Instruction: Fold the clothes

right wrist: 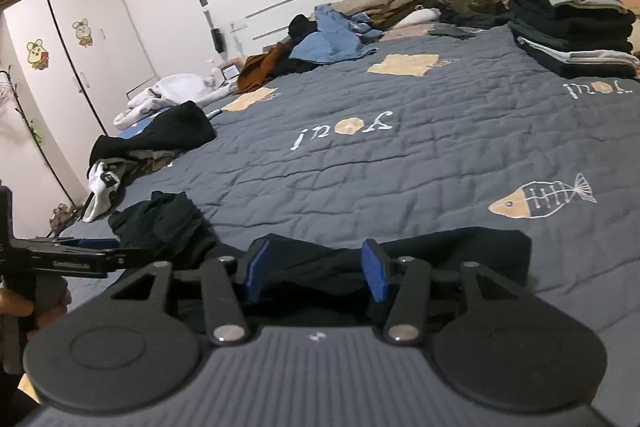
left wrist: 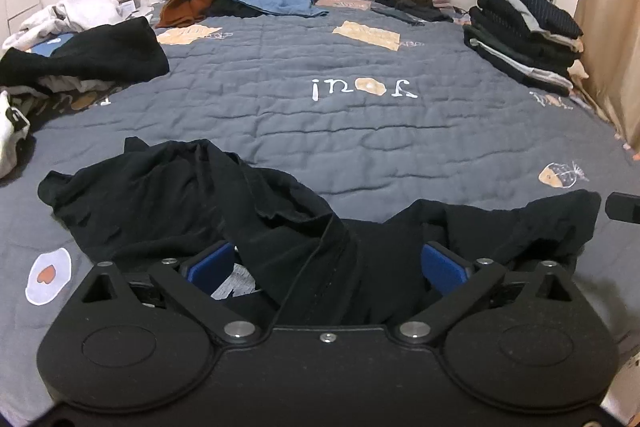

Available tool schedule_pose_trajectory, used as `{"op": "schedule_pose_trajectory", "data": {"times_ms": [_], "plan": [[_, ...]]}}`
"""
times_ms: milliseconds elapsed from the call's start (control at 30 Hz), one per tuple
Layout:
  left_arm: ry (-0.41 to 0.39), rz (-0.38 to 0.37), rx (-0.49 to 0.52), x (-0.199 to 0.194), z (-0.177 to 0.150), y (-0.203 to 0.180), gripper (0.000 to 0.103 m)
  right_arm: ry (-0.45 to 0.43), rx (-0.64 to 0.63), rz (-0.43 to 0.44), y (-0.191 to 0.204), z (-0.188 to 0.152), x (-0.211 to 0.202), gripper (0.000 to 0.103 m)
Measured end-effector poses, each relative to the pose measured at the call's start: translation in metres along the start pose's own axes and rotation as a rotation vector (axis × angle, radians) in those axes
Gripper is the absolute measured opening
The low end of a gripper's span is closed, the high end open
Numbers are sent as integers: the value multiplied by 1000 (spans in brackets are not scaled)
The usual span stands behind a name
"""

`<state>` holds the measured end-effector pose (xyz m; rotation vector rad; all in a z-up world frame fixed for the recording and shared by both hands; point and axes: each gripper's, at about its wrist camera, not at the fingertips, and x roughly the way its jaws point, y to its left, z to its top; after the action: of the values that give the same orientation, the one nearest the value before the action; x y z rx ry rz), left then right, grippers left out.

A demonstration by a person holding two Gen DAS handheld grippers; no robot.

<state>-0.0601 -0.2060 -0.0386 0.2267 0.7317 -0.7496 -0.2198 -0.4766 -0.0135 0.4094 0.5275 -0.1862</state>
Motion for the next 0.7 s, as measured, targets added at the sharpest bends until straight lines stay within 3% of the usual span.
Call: {"op": "schedule_pose_trajectory", "data": {"times_ms": [133,233,300,367,467,700], "plan": [[15,7,12,5,0,-3,83,9,-6,25,6,-4,4,50],[48,4,21,12,-2,-4,60,21,-12,36,10,-7,8,51],[76,-3,20,17,-5,-3,30,33,-24,48,14,-10,12,51],[67,-33,-15,17,-6,2,18,45,-46,60,21,-14,16,51],[18,-63,-60,11,-4,10,11,70,-76,80,29,-18,23,51],[-116,-56,-172,-12,9,33,6,98,-133,112,44,-28,28,51]]}}
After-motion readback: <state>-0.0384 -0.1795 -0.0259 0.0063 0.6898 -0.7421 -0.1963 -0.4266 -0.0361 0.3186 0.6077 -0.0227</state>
